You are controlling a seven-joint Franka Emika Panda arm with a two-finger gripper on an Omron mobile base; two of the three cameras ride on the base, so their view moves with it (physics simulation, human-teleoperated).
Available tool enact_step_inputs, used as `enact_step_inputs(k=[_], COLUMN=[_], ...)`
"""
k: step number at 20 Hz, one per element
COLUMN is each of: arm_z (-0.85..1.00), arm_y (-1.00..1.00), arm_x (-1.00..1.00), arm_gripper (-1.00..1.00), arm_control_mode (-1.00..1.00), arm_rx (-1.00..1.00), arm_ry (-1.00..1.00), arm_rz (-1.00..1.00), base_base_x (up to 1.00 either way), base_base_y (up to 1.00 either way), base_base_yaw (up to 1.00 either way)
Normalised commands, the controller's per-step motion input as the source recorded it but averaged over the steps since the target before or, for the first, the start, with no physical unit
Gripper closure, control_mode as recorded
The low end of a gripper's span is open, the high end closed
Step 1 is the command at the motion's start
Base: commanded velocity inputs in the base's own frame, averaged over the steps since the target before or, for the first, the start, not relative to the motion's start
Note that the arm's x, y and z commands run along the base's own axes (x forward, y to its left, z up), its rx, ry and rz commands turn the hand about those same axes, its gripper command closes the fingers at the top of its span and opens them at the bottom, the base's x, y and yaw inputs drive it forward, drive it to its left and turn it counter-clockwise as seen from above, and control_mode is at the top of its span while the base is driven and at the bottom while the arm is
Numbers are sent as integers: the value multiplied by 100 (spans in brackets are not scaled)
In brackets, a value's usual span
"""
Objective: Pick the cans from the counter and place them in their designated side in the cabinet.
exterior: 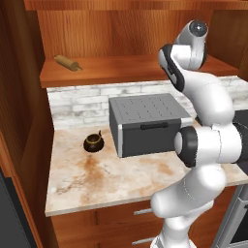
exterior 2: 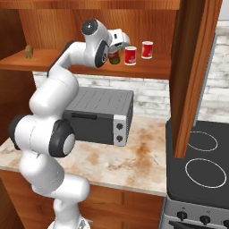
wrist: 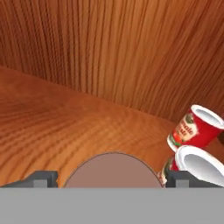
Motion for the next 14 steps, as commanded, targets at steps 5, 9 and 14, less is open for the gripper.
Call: enact_step_inputs(k=[5, 9, 14], arm_z=[-5, -5, -14], arm_y=[-3, -17, -18], arm_x=[34, -2, -2], arm_gripper=[-100, -100, -100], arm_control_mode=[-100, -100, -100], arm_rx=[0, 0, 0], arm_ry=[-2, -9, -13], arm_rz=[2, 6, 8], base_base_x=[0, 0, 0], base_base_y=[0, 0, 0], base_base_yaw=[0, 0, 0])
